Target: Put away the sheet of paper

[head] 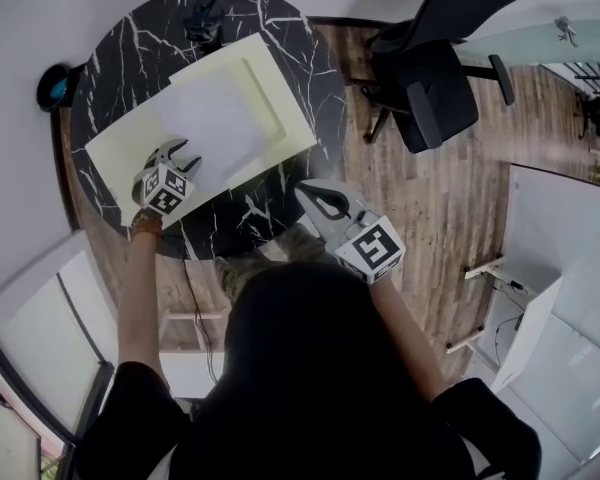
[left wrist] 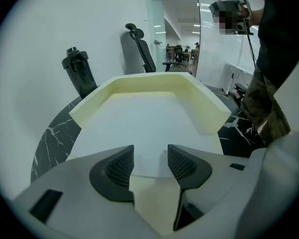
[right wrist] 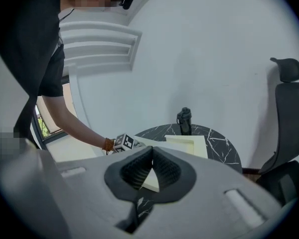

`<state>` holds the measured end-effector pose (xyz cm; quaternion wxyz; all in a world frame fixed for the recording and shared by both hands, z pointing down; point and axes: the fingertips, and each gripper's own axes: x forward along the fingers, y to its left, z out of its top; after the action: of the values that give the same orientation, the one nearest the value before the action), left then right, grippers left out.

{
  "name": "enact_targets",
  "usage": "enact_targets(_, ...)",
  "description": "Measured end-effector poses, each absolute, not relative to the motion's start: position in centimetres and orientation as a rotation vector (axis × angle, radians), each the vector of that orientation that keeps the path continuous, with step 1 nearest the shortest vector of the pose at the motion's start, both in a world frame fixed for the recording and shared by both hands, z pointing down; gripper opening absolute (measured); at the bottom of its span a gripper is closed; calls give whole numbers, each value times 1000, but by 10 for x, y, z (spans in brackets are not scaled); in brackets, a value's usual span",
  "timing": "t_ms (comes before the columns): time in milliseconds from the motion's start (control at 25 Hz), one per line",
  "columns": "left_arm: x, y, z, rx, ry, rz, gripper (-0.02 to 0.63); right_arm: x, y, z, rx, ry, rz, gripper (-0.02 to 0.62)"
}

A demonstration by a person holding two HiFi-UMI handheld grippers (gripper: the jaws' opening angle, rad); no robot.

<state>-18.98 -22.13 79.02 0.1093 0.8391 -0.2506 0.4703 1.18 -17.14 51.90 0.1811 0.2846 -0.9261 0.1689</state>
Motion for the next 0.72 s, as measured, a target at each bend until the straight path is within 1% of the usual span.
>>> enact_targets(200,-183,-224,802,2405,-697,1405,227,43,-184,518,917,-2600,435,-2)
enact_targets(440,-174,-231,802,2353,-681,1376,227,90,-190,516,1126,-2594,609,-2)
enact_targets(720,-162,-237,800,2341,-623,1405,227,120,-192,520,1229,-2555,654,-2)
